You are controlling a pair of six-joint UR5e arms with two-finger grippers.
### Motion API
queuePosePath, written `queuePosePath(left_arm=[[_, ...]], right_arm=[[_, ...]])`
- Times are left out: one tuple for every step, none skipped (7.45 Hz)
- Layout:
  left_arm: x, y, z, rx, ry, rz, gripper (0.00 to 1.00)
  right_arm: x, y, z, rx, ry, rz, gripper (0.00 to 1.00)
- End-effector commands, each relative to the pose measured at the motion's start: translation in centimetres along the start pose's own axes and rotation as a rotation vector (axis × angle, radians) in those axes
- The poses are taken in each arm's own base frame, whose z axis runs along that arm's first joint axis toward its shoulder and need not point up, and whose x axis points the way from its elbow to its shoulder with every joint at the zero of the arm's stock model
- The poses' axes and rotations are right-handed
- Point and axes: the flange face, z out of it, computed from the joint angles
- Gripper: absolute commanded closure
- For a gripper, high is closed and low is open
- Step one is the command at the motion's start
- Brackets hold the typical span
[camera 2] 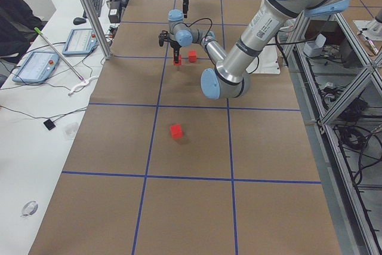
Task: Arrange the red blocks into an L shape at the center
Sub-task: 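Carry the red cube with the left gripper beside the center cube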
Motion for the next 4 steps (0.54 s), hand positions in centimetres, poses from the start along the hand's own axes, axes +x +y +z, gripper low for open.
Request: queuePosePath(left_arm=[[2.7, -1.0, 1.1, -0.017, -0.028, 0.018, 1.00], [4.0, -0.5, 1.1, -0.028, -0.033, 0.019, 1.00], [4.9, 0.5, 1.4, -0.048, -0.055, 0.016, 1.00], [5.3, 0.7, 1.5, -0.051, -0.056, -0.031, 1.00]], right_arm=[[0.2, 0.2, -0.2, 0.002, -0.005, -0.002, 0.00], [0.2, 0.3, -0.3, 0.003, -0.006, -0.003, 0.00], [0.2, 0.4, -0.4, 0.004, -0.008, -0.004, 0.00], [0.3, 0.4, -0.4, 0.004, -0.008, -0.003, 0.00]])
